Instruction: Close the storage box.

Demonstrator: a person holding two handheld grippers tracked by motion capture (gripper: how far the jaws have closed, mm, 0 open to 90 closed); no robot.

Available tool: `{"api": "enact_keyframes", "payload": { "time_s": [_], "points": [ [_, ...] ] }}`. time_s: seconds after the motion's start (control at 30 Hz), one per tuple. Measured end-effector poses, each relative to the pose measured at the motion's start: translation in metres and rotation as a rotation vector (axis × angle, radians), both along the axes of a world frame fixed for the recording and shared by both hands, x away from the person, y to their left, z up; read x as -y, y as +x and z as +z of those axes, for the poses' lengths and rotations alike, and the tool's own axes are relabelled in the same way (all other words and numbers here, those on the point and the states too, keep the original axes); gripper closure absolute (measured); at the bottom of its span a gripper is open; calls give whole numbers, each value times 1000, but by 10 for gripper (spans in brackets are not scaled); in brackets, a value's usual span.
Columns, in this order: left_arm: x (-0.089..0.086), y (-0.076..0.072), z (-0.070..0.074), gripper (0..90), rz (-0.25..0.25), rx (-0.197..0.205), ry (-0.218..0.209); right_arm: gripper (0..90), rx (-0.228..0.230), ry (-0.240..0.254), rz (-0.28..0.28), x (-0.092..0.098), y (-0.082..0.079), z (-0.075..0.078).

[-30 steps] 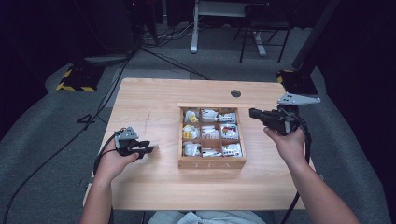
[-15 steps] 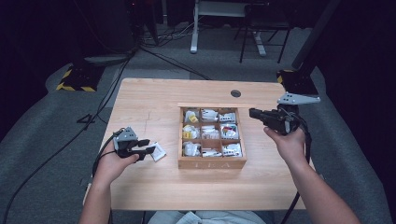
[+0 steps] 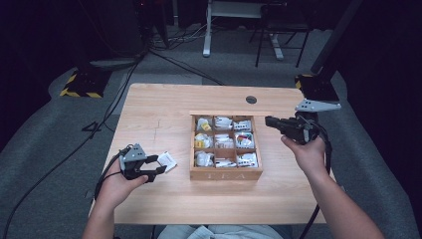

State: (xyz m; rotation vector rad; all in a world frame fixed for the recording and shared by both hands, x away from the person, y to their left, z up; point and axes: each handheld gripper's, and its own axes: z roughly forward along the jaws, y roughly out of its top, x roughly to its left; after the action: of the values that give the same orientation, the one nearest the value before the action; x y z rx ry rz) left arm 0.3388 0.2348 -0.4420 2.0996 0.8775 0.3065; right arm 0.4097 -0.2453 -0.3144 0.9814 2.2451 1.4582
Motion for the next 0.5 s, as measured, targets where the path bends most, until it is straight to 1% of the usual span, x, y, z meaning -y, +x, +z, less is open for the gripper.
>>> {"api": "enact_keyframes", "payload": {
  "time_s": [0.2, 0.27, 0.3, 0.4, 0.5],
  "points": [
    [-9, -3, -13, 363, 64, -39, 35, 899, -10, -2, 7, 1, -2, -2],
    [-14, -3, -20, 335, 96, -60, 48, 899, -12, -3, 7, 1, -3, -2],
    [-15, -3, -23, 323, 103, -69, 52, 899, -14, -4, 7, 1, -3, -2],
    [-22, -4, -31, 296, 133, -96, 71, 899, -18, -6, 11, 1, -3, -3],
    [-29, -4, -39, 283, 160, -106, 94, 899, -21, -3, 11, 1, -4, -4]
  ]
}}
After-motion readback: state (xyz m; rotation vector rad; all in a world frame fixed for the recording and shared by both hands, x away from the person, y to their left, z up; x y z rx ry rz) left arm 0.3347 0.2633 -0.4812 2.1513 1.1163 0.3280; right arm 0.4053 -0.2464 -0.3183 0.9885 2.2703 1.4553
